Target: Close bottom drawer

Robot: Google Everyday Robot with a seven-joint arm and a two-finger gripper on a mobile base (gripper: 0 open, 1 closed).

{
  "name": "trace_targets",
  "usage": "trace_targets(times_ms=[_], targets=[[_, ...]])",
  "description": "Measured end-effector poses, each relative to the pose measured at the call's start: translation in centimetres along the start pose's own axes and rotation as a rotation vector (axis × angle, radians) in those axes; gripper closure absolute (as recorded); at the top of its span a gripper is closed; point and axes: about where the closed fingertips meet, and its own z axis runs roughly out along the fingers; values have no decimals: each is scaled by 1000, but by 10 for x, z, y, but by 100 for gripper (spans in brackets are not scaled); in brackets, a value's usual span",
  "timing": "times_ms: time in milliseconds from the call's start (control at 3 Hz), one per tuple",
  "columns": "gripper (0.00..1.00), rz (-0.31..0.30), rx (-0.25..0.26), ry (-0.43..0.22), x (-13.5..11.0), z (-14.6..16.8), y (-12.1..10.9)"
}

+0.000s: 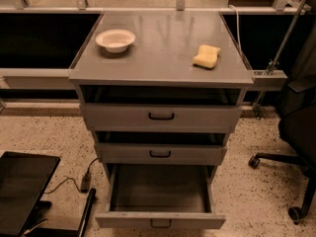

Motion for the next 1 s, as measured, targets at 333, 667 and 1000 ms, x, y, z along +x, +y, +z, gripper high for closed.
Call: trace_targets(times_ms=[333,667,1000], targets=[[0,24,-36,-39,23,73,25],[0,45,-77,-13,45,142,42],[0,59,-43,60,61,192,16]])
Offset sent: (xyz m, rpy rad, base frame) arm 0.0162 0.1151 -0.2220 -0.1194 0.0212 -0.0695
